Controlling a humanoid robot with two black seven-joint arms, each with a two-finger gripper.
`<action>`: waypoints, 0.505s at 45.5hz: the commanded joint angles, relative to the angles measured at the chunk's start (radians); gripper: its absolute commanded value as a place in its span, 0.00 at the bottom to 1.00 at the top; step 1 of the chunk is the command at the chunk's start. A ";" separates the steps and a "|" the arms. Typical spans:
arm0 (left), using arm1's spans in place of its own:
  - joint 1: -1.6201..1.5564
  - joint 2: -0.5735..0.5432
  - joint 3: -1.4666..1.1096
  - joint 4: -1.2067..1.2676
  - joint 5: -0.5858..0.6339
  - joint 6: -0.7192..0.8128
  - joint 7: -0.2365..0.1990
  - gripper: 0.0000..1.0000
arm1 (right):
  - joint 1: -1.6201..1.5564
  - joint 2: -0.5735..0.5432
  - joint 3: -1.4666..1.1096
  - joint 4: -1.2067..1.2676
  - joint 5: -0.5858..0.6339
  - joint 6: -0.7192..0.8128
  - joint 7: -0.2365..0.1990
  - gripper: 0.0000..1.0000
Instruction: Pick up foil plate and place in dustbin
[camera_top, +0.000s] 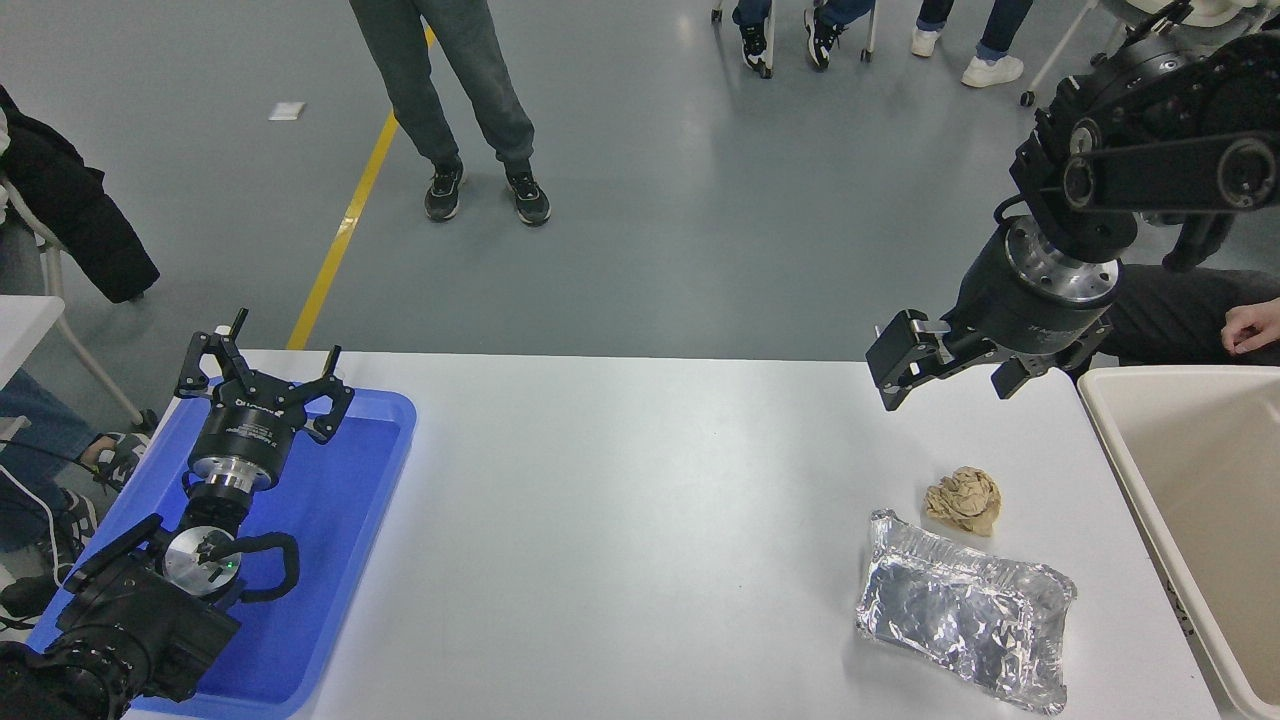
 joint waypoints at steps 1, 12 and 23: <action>0.000 -0.001 0.000 0.000 0.000 0.000 0.000 1.00 | -0.005 -0.002 0.001 -0.001 -0.004 -0.003 0.000 1.00; 0.000 -0.001 0.000 0.000 0.000 0.000 -0.001 1.00 | -0.013 -0.002 0.007 -0.003 -0.005 -0.003 0.000 1.00; 0.000 -0.001 0.000 0.000 0.000 0.000 0.000 1.00 | -0.020 -0.002 0.013 -0.004 -0.018 -0.003 0.001 1.00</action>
